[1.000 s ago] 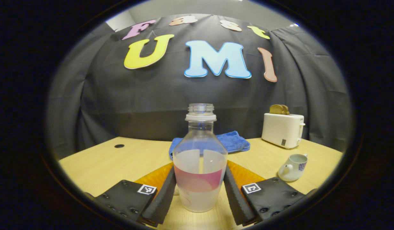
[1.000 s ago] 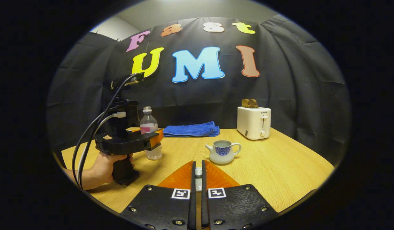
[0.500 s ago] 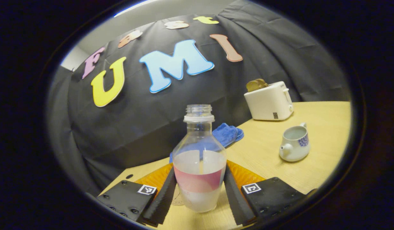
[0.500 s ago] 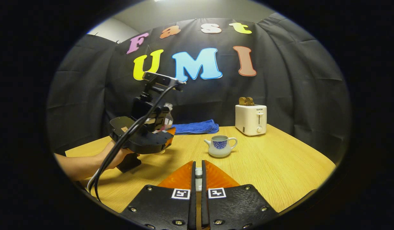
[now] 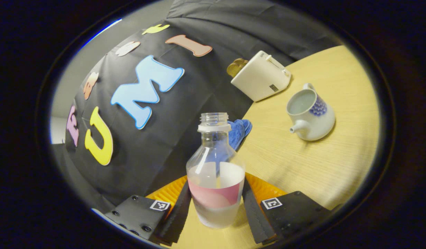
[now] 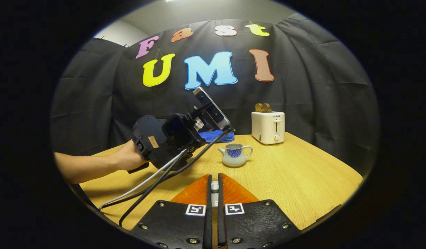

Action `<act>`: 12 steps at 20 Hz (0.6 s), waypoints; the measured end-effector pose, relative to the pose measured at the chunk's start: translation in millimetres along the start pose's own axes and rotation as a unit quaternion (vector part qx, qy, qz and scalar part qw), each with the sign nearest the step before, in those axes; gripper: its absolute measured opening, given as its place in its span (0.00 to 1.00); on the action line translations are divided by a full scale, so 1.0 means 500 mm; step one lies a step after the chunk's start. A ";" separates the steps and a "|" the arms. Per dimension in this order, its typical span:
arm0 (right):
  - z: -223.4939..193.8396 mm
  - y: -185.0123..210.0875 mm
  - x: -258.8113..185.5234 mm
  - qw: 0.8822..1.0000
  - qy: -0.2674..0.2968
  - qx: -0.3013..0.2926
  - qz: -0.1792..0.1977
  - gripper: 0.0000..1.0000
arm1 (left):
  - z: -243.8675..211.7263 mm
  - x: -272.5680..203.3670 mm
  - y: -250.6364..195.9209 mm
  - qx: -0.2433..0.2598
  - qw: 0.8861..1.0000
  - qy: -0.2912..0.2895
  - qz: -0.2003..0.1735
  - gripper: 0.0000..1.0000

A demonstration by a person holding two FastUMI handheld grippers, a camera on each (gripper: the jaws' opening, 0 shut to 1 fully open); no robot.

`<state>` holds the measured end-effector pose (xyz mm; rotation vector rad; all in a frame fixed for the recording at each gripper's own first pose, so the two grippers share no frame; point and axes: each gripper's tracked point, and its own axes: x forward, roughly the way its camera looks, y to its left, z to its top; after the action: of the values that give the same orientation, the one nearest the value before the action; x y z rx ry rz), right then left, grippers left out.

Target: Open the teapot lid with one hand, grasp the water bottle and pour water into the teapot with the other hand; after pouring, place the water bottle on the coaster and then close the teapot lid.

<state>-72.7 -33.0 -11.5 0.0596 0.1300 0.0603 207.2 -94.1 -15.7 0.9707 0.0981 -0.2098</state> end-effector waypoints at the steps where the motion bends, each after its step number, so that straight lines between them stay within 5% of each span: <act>1: -0.001 -0.002 0.001 1.000 0.000 0.000 -0.001 0.06 | 0.003 0.003 -0.005 0.010 1.000 0.001 -0.004 0.87; 12: -0.021 -0.038 -0.014 1.000 0.011 0.008 -0.022 0.06 | 0.070 0.002 -0.032 0.182 0.983 -0.015 -0.001 0.87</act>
<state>-79.9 -51.9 -22.4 0.0726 0.1531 0.0162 204.1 -132.0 -9.3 1.3308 0.0333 -0.2480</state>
